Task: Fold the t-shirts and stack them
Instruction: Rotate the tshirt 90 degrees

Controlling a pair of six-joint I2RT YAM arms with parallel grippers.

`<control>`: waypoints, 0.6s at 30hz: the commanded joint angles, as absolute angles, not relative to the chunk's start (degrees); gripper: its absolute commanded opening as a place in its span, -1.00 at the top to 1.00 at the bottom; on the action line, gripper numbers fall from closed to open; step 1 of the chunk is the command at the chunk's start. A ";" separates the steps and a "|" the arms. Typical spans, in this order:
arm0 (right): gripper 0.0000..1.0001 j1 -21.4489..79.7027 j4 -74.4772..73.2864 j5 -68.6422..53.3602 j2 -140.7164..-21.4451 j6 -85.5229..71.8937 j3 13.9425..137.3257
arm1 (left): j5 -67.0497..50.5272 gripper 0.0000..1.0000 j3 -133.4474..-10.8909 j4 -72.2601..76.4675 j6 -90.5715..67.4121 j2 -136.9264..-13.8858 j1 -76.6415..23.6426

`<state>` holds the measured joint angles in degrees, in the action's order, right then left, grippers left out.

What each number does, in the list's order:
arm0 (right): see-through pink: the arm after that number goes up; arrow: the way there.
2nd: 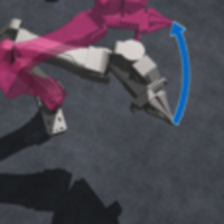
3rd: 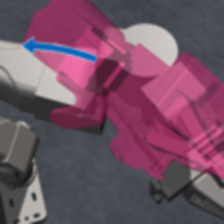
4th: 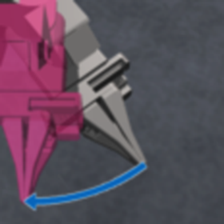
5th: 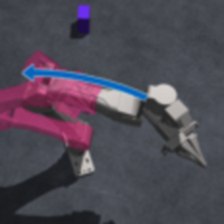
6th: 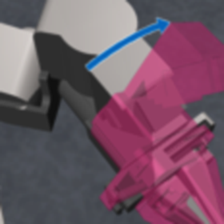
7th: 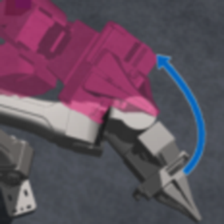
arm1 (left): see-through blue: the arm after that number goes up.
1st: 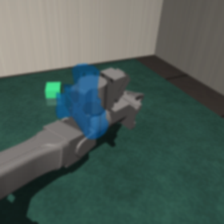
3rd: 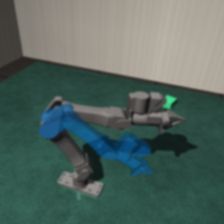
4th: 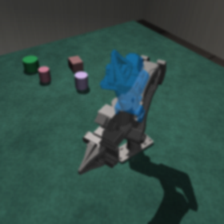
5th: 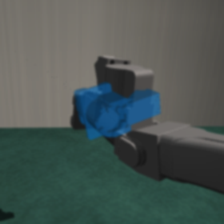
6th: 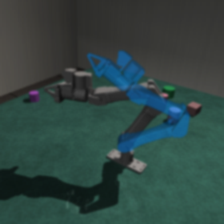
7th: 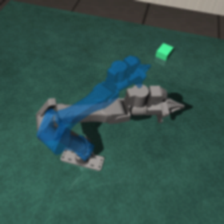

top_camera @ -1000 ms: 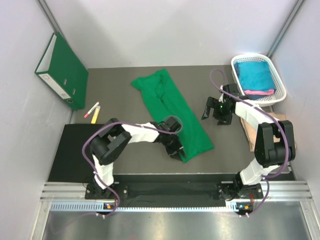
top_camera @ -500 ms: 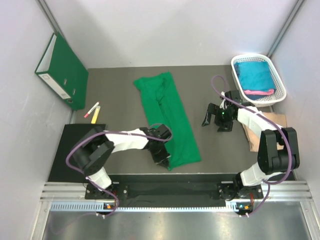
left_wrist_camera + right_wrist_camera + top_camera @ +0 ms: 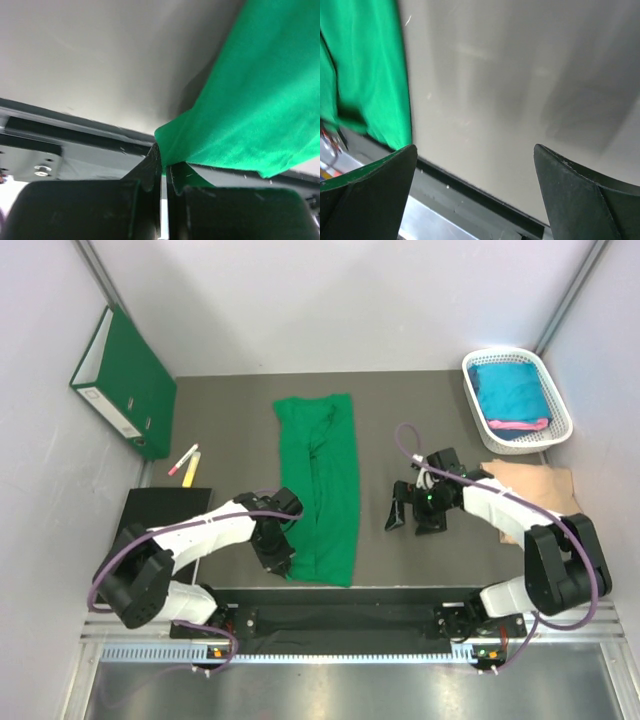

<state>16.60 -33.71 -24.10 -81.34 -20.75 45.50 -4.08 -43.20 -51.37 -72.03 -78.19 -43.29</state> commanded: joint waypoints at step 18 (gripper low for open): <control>-0.71 34.09 -24.02 -35.85 -68.64 -37.95 36.31 | -2.99 -0.79 -40.71 -56.26 -70.31 -65.14 -38.76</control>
